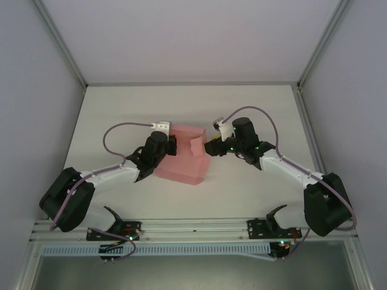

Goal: Assemble paper box

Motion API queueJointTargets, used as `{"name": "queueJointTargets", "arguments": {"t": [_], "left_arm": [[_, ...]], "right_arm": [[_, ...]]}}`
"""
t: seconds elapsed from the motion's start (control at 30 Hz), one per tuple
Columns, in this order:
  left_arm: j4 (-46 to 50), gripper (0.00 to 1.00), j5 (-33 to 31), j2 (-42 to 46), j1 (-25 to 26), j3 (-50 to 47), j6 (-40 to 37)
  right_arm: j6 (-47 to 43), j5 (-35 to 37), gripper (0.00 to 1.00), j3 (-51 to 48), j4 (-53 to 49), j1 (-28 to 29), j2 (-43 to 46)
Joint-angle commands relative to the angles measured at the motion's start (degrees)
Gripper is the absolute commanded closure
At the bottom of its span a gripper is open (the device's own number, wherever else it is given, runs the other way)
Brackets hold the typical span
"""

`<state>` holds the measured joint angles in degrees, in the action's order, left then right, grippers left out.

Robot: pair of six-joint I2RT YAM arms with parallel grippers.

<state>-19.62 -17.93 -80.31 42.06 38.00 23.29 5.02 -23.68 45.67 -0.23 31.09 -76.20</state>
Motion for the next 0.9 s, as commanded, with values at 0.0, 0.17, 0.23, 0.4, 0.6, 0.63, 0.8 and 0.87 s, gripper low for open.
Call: {"name": "queueJointTargets", "arguments": {"t": [0.0, 0.17, 0.23, 0.4, 0.6, 0.63, 0.8, 0.87], "left_arm": [[-2.0, 1.00, 2.8, 0.0, 1.0, 1.5, 1.3], [-0.7, 1.00, 0.1, 0.1, 1.0, 2.0, 2.9], [1.2, 1.00, -2.0, 0.0, 1.0, 2.6, 3.7], [2.4, 1.00, -4.5, 0.3, 0.9, 2.7, 4.3], [3.2, 1.00, -4.7, 0.5, 0.8, 3.1, 3.7], [3.1, 1.00, -4.6, 0.7, 0.8, 3.0, 3.6], [1.1, 1.00, -1.4, 1.7, 0.8, 2.0, 1.4], [-0.3, 1.00, 1.2, 2.1, 1.0, 1.4, 0.0]], "right_arm": [[2.8, 8.6, 0.47, 2.7, 4.7, 2.6, -1.0], [3.5, 9.6, 0.46, 2.6, 6.0, 4.0, -1.5], [4.3, 8.1, 0.47, 2.9, 4.3, 4.1, -0.9], [3.6, 9.1, 0.49, 2.5, -2.7, 4.2, 2.7], [0.1, 7.8, 0.49, 2.7, -9.6, 4.2, 5.0], [-0.5, 7.1, 0.49, 2.5, -9.6, 4.2, 5.4], [-2.6, 8.0, 0.49, 3.5, -8.3, 4.1, 5.0], [-3.4, 9.8, 0.48, 4.8, -7.6, 4.2, 3.5]]}}
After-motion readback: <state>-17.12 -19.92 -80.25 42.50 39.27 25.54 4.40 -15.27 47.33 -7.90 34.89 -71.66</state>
